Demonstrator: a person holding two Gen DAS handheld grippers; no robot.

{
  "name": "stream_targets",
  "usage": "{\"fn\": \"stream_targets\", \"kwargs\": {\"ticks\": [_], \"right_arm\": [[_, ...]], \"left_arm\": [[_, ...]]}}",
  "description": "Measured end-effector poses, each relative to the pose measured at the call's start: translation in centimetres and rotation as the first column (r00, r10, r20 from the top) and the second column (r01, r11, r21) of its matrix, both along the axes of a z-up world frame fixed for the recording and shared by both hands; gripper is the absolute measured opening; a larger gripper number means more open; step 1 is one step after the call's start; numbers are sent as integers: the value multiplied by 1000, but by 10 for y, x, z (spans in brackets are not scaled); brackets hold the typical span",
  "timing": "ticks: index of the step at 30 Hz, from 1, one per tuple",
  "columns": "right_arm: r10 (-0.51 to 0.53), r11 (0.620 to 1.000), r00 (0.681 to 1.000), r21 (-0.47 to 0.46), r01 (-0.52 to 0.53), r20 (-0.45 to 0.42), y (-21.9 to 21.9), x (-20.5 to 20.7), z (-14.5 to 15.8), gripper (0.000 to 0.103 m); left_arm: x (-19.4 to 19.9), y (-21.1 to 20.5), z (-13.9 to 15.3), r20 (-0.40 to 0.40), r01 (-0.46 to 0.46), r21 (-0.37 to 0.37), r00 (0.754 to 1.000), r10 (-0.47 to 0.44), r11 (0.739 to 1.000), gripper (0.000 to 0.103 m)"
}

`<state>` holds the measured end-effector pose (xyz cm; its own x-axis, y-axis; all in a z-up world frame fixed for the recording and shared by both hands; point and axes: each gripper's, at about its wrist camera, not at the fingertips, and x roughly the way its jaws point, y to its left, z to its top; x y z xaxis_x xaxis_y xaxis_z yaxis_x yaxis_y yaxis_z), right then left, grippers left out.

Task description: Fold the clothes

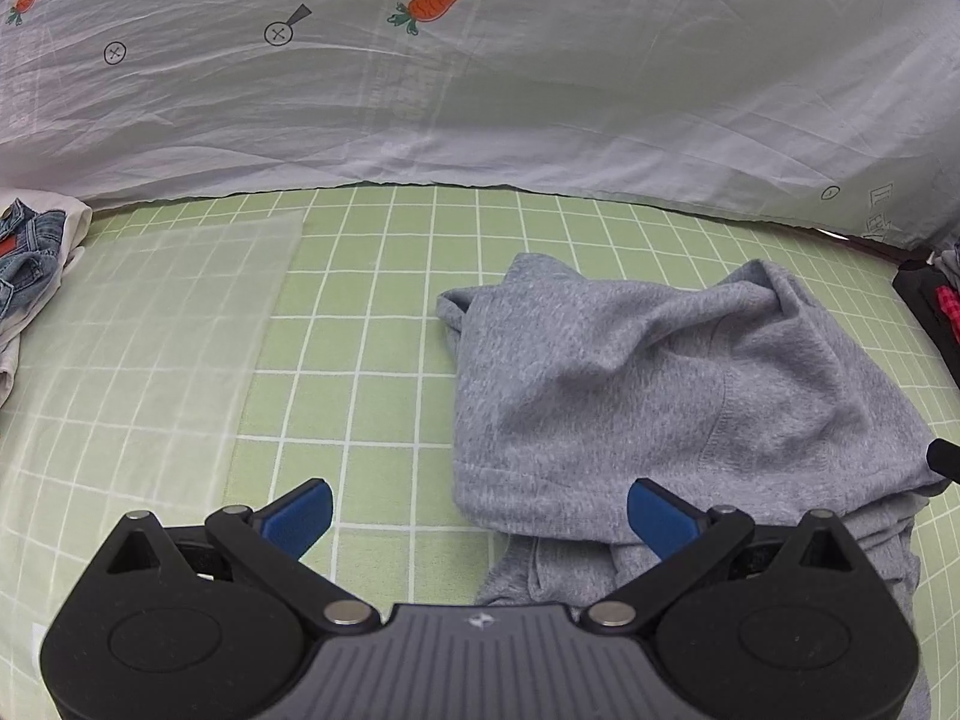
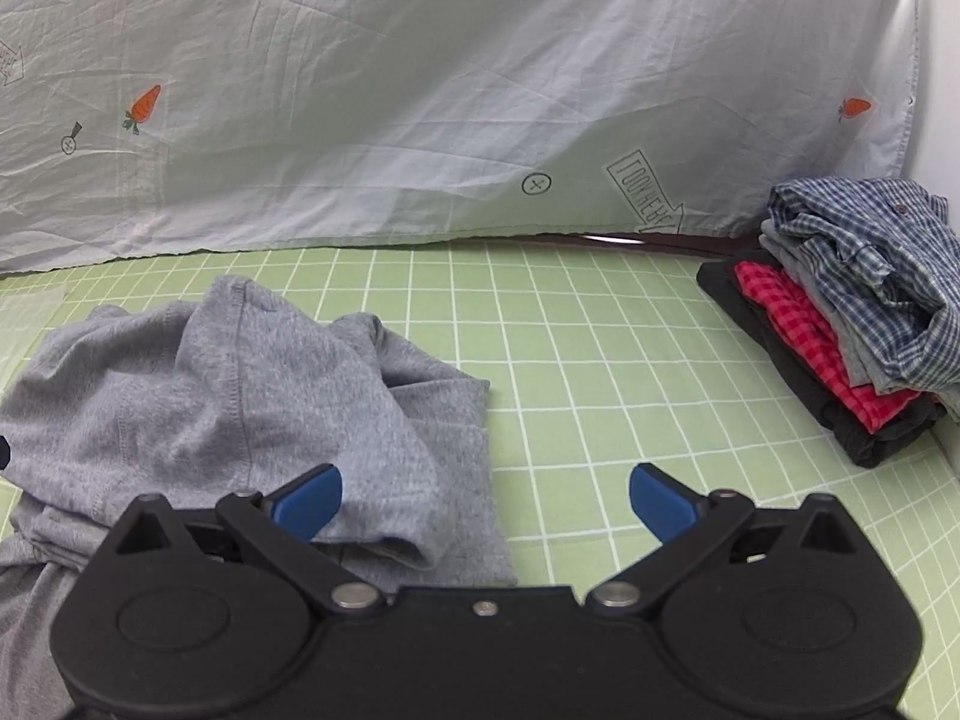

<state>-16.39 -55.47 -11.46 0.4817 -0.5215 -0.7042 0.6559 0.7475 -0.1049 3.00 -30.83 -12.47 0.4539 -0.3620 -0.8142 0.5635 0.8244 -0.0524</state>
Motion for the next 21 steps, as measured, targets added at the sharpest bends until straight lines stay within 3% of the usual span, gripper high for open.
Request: {"fn": "stream_targets", "kwargs": {"ticks": [7, 15, 21], "right_arm": [[-10, 999, 999, 52, 13, -48, -13, 9, -20, 103], [25, 1000, 1000, 7, -25, 11, 6, -5, 4, 103], [39, 999, 999, 34, -40, 27, 34, -40, 10, 103]], "left_arm": [[19, 0, -33, -116, -84, 31, 989, 87, 996, 103], [-5, 3, 0, -38, -44, -13, 998, 44, 999, 103], [-41, 29, 12, -36, -29, -13, 999, 29, 999, 103]]}}
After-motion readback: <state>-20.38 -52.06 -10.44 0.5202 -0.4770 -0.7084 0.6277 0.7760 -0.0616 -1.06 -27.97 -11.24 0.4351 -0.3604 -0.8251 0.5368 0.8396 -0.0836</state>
